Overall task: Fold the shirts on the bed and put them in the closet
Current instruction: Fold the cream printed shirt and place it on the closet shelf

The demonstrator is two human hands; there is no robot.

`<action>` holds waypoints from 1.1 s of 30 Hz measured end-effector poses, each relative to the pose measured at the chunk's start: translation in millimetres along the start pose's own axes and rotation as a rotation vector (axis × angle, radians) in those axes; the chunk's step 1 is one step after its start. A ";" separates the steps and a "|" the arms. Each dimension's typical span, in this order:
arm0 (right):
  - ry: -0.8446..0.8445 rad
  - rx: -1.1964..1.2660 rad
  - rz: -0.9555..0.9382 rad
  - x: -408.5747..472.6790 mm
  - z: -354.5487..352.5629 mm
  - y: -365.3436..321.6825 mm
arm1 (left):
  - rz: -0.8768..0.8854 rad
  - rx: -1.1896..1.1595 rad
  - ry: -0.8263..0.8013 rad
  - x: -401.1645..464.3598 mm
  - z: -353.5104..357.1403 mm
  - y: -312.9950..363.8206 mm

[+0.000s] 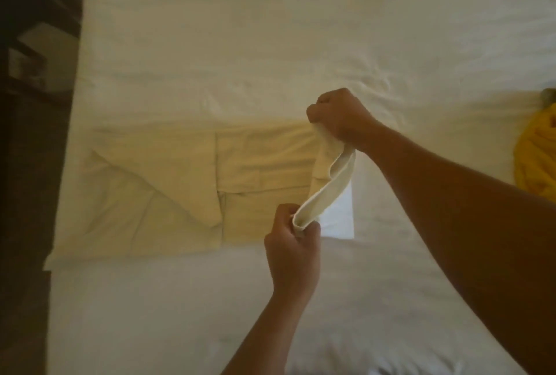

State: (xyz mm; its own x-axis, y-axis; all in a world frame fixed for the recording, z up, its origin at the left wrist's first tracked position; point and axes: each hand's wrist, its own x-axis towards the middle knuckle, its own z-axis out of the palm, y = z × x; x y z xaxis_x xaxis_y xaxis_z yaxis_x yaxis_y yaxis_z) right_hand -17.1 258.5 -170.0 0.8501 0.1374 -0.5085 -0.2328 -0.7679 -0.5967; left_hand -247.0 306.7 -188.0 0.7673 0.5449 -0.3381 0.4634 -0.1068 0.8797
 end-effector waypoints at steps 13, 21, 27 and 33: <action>-0.170 0.311 -0.001 -12.4 233.4 -174.7 | -0.129 0.001 0.220 78.4 -255.1 -77.3; -0.107 0.347 0.055 -3.4 307.1 -220.9 | -0.169 0.081 0.317 109.6 -319.6 -101.9; -0.235 0.287 -0.024 -9.7 326.9 -228.8 | -0.278 0.332 0.322 119.9 -342.5 -121.5; -0.087 0.420 -0.070 -6.8 283.4 -206.1 | -0.262 0.771 0.279 132.9 -343.0 -97.8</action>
State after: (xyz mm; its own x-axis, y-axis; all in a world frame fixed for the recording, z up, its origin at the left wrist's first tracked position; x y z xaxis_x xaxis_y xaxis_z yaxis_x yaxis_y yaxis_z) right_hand -108.8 593.2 -219.5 0.8319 0.2460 -0.4974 -0.3634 -0.4359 -0.8234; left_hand -342.4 674.8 -204.3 0.5036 0.8046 -0.3148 0.8595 -0.4294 0.2773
